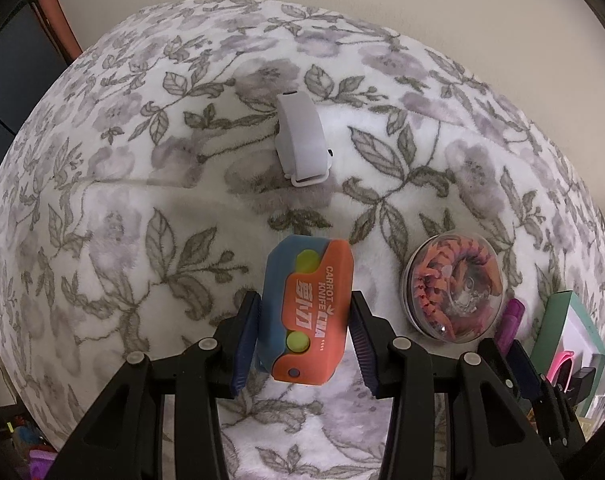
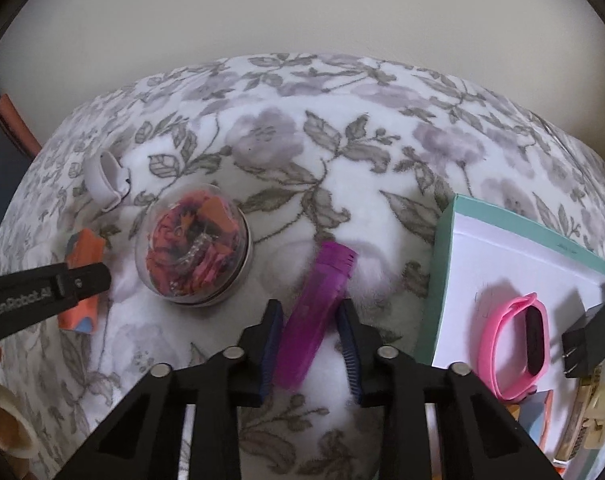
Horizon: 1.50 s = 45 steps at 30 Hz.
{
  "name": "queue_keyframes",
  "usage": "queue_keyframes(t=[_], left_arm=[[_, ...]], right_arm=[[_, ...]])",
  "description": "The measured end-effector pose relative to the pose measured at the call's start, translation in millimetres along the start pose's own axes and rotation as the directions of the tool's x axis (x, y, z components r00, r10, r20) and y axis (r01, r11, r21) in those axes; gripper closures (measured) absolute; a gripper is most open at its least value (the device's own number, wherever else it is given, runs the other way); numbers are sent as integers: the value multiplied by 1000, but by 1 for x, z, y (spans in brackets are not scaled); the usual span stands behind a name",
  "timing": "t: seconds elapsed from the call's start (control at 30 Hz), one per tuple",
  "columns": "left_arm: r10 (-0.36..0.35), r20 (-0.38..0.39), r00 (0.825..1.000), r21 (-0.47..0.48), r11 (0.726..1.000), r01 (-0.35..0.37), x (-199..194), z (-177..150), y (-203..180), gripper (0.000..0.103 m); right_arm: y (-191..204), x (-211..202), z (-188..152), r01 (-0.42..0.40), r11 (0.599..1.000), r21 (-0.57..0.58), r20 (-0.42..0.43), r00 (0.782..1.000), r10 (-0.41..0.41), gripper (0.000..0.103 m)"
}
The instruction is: Organize rigid objects
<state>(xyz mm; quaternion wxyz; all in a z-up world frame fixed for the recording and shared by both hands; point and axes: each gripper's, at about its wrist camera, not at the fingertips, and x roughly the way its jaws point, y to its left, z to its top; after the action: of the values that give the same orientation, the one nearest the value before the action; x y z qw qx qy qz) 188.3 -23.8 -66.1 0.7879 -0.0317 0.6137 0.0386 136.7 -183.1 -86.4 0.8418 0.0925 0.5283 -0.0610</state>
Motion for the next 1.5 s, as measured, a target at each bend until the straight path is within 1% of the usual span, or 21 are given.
queue_keyframes(t=[0.07, 0.33, 0.53, 0.73, 0.87, 0.97, 1.17, 1.33, 1.5], left_arm=[[1, 0, 1000, 2, 1000, -1, 1, -1, -1, 57], [-1, 23, 1000, 0, 1000, 1, -6, 1, -2, 57], [-15, 82, 997, -7, 1000, 16, -29, 5, 1, 57], [-47, 158, 986, 0, 999, 48, -62, 8, -3, 57], [-94, 204, 975, 23, 996, 91, -85, 8, -14, 57], [-123, 237, 964, 54, 992, 114, -101, 6, -25, 57], [-198, 269, 943, 139, 976, 165, -126, -7, -58, 57], [-243, 263, 934, 231, 956, 183, -137, -23, -95, 57], [-289, 218, 932, 328, 921, 208, -135, -42, -137, 57]], right_arm=[[1, 0, -1, -8, 1000, -10, 5, 1000, 8, 82], [3, -11, -1, -31, 999, -20, 25, 999, 31, 82], [-3, -35, 6, -63, 998, -1, 74, 995, 63, 82], [-18, -69, 16, -94, 995, 28, 132, 987, 89, 82], [-40, -93, 23, -103, 993, 60, 168, 982, 91, 82], [-64, -114, 27, -97, 991, 98, 205, 976, 75, 82], [-113, -148, 26, -76, 984, 162, 254, 967, 33, 82], [-158, -171, 19, -38, 975, 217, 276, 961, -24, 82], [-202, -178, 9, -3, 961, 275, 260, 963, -72, 82]])
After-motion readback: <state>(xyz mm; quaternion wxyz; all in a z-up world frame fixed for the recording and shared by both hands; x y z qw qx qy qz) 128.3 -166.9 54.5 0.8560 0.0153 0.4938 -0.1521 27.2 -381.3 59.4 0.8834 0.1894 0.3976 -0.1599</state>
